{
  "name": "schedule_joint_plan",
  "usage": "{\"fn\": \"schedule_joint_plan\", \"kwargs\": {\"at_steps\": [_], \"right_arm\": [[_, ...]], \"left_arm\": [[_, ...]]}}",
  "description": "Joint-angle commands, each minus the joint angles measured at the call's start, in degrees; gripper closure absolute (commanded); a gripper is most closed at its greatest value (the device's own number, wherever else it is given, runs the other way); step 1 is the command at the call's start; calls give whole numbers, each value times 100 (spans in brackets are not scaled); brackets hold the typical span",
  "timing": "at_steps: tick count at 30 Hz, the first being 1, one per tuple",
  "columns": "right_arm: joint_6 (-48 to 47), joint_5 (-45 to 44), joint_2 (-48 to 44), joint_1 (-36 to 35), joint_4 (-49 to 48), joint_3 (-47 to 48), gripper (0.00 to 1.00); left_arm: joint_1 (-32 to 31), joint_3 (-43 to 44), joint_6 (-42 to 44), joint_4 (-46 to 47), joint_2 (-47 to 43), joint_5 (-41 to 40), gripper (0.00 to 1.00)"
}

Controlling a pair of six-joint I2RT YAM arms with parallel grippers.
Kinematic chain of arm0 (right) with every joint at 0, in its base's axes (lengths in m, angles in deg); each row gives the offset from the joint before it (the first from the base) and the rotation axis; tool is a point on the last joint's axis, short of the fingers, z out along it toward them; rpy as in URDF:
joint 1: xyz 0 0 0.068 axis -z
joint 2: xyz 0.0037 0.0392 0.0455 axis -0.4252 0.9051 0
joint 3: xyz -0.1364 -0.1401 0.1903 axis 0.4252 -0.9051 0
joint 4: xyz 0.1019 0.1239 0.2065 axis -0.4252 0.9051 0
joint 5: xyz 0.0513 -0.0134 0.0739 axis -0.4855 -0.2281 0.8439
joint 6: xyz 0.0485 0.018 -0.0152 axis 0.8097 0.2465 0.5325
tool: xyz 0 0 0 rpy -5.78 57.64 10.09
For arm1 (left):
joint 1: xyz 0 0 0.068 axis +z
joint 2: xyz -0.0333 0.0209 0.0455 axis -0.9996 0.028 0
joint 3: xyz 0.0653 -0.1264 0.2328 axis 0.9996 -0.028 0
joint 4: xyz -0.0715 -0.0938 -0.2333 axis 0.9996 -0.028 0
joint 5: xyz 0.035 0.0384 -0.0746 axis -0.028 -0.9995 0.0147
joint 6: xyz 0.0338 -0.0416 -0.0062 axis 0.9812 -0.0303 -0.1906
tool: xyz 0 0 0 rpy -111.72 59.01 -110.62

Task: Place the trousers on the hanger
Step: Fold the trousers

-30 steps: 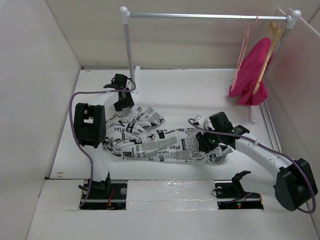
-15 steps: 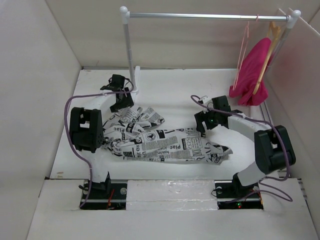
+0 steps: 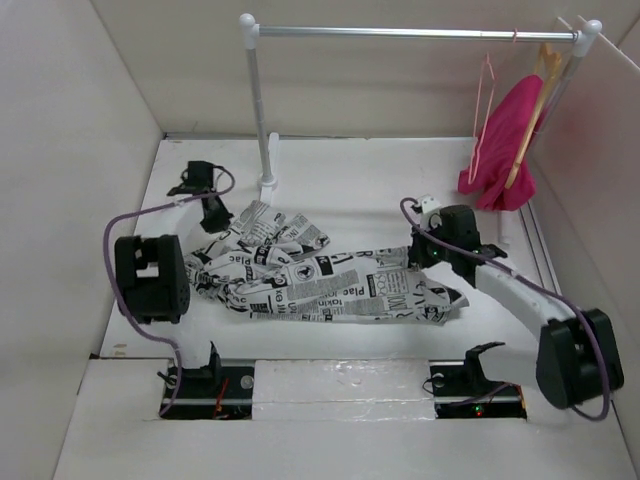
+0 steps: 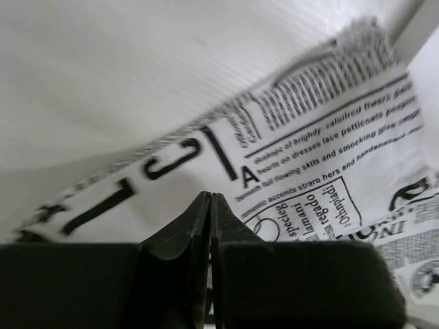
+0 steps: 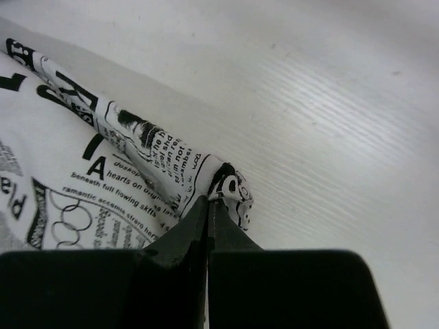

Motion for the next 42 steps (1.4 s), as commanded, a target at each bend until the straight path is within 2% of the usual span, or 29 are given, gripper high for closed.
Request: {"fn": "schedule_joint_plan", "kwargs": {"at_steps": [1,4,7,8,10,11,12,13,14,15,16,18,23,26,29,30,31,32,33,38,39,40,41,42], "right_arm": [[-109,-657,-1104,129,290,434,100],[-206,-1343,-2089,190,844,803,100],[-224,-1757,-2722,313,1415,1093,100],[-241,-1793,-2776,365,1538,1137,100],[-250,-1845,-2742,549,1873,1147,100],[-267,-1872,-2715,620,1891,1094,100],[-259,-1837,-2680,690,1839,1024,100],[-276,-1750,-2645,848,1821,954,100],[-268,-1540,-2671,902,1804,971,100],[-268,-1538,-2671,902,1812,971,100],[-259,-1529,-2697,902,1803,1006,100],[-241,-1495,-2811,902,1611,971,100],[-294,-1285,-2846,902,1874,1138,100],[-364,-1301,-2952,954,1935,1085,100],[-391,-1161,-2899,955,2049,1085,100],[-391,-1151,-2908,955,2058,1076,100],[-391,-1082,-2926,955,2015,1033,100],[-391,-1072,-2952,955,2014,1006,100],[-391,-1055,-2961,955,1945,980,100],[-426,-766,-2777,955,1751,848,100],[-443,-739,-2742,955,1742,848,100],[-487,-721,-2706,955,1742,856,100],[-496,-738,-2671,955,1733,865,100],[-514,-756,-2662,955,1742,883,100]], "left_arm": [[859,-133,-449,44,-1325,-94,100],[1441,-344,-651,-8,-2309,-462,100],[1443,-476,-862,-254,-2926,-1279,100],[1443,-581,-906,-220,-3059,-1333,100],[1443,-994,-609,269,-3253,-774,100],[1374,-1065,-451,394,-3184,-432,93],[1025,-1039,-354,439,-3079,-19,72],[769,-917,-109,431,-2661,63,62],[271,-246,102,65,-1995,21,52],[39,-239,104,62,-1989,20,50],[-163,-39,322,-130,-1362,46,47],[-463,295,464,-106,-927,360,43],[-543,551,315,-34,145,302,34],[-543,815,342,-431,727,-260,34],[-543,412,219,-281,614,-401,44],[-543,185,88,-272,552,-506,64],[-543,-105,-52,-246,351,-612,94],[-543,-108,-54,-185,219,-621,94],[-482,-438,-132,-115,87,-604,100],[-298,-1021,16,518,-871,107,100],[-297,-969,69,536,-916,569,82],[-297,-882,156,440,-916,730,74],[-297,-794,192,379,-890,915,71],[-349,-645,218,282,-855,917,80]]}}
